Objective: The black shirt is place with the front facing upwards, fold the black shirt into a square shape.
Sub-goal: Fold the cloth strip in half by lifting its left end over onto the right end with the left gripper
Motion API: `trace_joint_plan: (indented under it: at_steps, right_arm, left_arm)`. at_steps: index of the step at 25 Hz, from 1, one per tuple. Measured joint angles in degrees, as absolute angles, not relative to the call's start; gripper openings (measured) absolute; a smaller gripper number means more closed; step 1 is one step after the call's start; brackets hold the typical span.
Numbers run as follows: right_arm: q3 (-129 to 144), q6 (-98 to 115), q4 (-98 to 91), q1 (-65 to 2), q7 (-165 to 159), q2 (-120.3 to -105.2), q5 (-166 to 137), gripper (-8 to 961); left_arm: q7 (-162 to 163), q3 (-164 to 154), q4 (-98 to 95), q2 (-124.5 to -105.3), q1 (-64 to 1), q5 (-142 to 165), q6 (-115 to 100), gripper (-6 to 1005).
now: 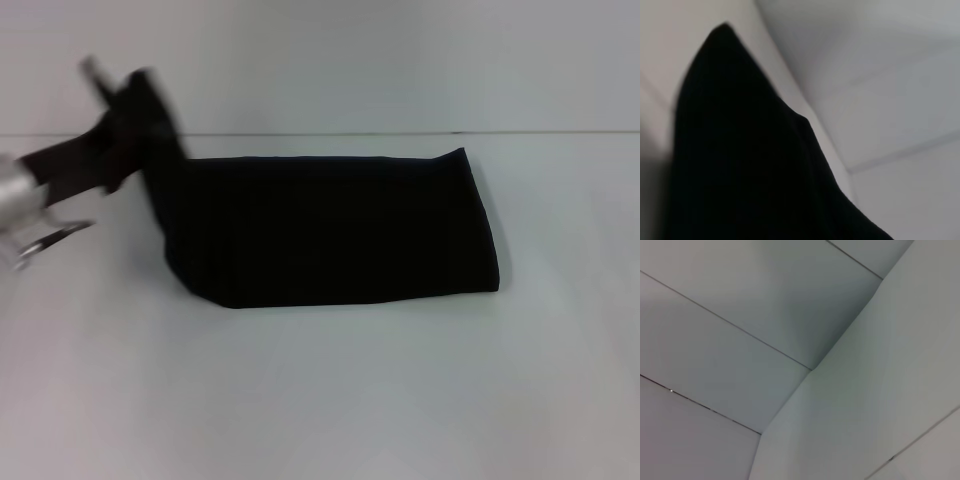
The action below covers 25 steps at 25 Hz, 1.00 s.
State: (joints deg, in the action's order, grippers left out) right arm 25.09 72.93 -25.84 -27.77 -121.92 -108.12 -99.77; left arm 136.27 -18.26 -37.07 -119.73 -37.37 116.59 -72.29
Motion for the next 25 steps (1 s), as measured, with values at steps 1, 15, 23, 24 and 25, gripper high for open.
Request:
trace_joint_plan:
  at_steps: [1,15,23,24,25]
  right_arm:
    - [25.1,73.0,-25.8,-27.8,-121.9,-108.17,-99.8,697]
    - [26.0,73.0,-25.8,-28.1,-121.1,-109.14,-100.0,696]
    - [26.1,72.6,-25.2,-28.4,-121.1,-109.23,-100.4,696]
    - [26.1,72.6,-25.2,-28.4,-121.1,-109.18,-100.4,696]
    - [26.1,72.6,-25.2,-28.5,-121.1,-109.07,-100.5,696]
  left_arm:
    - [136.6,-19.4,-37.3,-119.97,-38.7,116.5,-72.9,13]
    - [136.4,-50.6,-26.8,-124.61,-58.2,111.5,-54.1,16]
    - [131.1,-76.6,-24.1,-124.61,-60.0,102.0,-51.6,66]
    - [130.9,-78.3,-25.0,-124.47,-59.4,101.9,-52.5,92]
    - [130.8,-79.3,-25.8,-124.33,-58.8,101.9,-53.2,118]
